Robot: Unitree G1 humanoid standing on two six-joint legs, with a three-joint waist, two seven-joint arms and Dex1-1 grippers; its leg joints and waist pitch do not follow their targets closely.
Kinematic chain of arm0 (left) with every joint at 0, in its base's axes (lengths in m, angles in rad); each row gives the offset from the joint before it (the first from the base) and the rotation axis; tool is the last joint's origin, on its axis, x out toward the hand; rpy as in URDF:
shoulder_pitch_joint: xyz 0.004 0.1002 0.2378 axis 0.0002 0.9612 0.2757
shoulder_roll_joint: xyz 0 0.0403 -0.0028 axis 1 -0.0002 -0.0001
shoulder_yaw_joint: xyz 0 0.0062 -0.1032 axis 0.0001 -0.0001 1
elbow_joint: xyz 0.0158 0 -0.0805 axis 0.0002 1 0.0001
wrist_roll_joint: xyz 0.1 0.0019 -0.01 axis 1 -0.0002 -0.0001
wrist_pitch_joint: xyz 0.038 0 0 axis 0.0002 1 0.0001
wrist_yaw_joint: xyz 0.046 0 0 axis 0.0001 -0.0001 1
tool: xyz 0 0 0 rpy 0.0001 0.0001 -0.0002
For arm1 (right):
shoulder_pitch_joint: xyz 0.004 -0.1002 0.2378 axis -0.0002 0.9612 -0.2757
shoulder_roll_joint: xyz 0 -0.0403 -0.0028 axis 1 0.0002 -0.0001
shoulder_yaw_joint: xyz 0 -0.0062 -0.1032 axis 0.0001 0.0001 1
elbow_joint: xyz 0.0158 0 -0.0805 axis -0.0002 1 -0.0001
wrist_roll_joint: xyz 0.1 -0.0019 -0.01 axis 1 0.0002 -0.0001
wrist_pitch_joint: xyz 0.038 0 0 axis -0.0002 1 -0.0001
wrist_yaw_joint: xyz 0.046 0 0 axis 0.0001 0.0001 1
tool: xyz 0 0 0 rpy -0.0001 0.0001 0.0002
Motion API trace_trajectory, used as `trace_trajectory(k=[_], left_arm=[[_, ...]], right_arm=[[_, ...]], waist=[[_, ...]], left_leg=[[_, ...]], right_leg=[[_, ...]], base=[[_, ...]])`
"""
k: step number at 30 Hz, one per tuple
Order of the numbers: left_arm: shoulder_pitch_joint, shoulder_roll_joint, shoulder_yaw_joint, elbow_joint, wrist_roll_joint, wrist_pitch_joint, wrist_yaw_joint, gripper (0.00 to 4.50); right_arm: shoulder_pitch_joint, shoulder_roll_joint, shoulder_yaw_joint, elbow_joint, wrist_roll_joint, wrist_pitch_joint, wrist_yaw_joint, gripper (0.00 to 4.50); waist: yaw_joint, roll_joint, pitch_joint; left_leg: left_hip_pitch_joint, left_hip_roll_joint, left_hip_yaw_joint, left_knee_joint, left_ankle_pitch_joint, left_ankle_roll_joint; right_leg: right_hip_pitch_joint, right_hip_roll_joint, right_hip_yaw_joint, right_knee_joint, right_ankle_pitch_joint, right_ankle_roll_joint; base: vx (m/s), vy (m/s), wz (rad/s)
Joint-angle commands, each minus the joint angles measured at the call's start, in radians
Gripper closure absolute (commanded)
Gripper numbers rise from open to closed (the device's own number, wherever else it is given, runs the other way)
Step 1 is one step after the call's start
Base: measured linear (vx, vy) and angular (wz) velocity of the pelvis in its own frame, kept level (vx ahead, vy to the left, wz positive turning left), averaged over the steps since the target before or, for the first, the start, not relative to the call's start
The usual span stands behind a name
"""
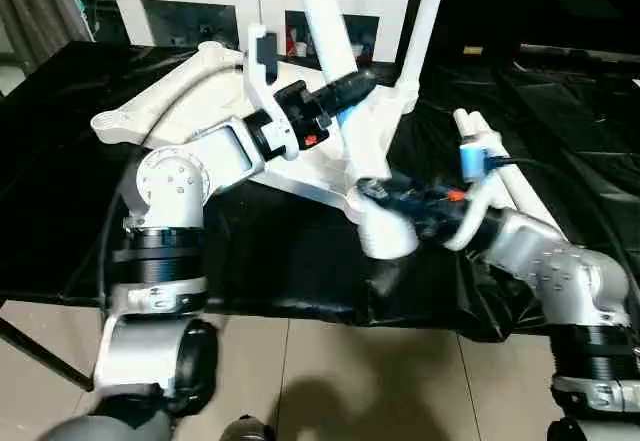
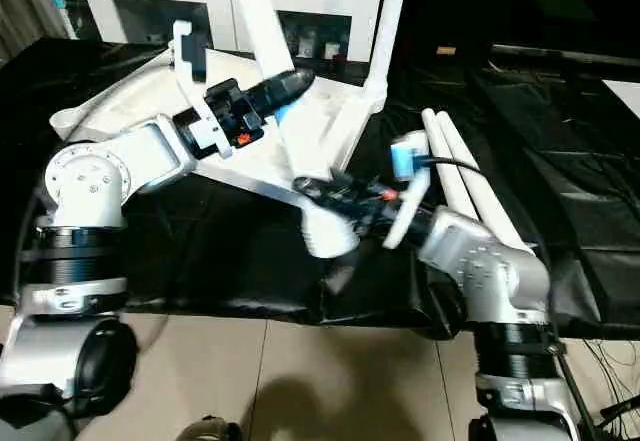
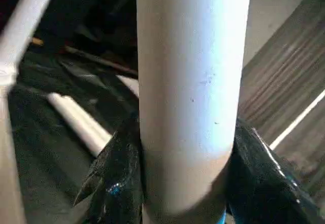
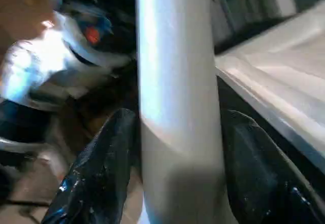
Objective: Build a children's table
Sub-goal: Pick table leg
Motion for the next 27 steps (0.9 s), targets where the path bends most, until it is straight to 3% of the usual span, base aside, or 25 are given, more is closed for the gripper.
trace_trajectory(k=[1, 9, 10, 14, 27], left_arm=[[0.001, 0.007, -0.043, -0.033, 0.032, -0.018, -0.021, 2.69], [0.0, 0.06, -0.202, -0.075, 0.166, -0.107, -0.05, 2.69], [0.0, 0.062, -0.206, -0.076, 0.17, -0.109, -0.05, 2.69], [0.003, 0.063, -0.224, -0.075, 0.196, -0.131, -0.059, 2.69], [-0.002, 0.064, -0.242, -0.051, 0.224, -0.174, -0.082, 2.69]], right_arm=[[-0.029, -0.017, 0.019, 0.017, -0.044, -0.008, -0.041, 1.55], [-0.104, -0.045, 0.085, 0.015, -0.108, 0.052, -0.099, 1.52], [-0.106, -0.046, 0.087, 0.014, -0.11, 0.052, -0.1, 1.52], [-0.124, -0.058, 0.125, 0.011, -0.149, 0.057, -0.115, 1.52], [-0.127, -0.03, 0.147, 0.018, -0.156, 0.051, -0.123, 1.52]], waist=[[-0.003, -0.01, -0.08], [-0.004, -0.014, -0.08], [-0.004, -0.019, -0.081], [-0.004, -0.018, -0.08], [-0.005, -0.013, -0.082]], left_leg=[[0.04, 0.015, -0.012, -0.065, -0.113, -0.015], [0.039, 0.014, -0.01, -0.064, -0.105, -0.018], [0.039, 0.015, -0.01, -0.063, -0.104, -0.017], [0.038, 0.014, -0.009, -0.062, -0.102, -0.016], [0.039, 0.014, -0.01, -0.061, -0.109, -0.016]], right_leg=[[0.046, -0.037, 0.021, -0.061, -0.044, -0.198], [0.047, -0.035, 0.024, -0.058, -0.027, -0.185], [0.047, -0.036, 0.024, -0.058, -0.027, -0.185], [0.047, -0.036, 0.025, -0.057, -0.027, -0.188], [0.046, -0.035, 0.024, -0.053, -0.012, -0.203]], base=[[0.0, 0.0, 0.0], [0.0, 0.0, 0.0], [0.0, 0.0, 0.0], [0.0, 0.0, 0.0], [0.0, 0.0, 0.0]])
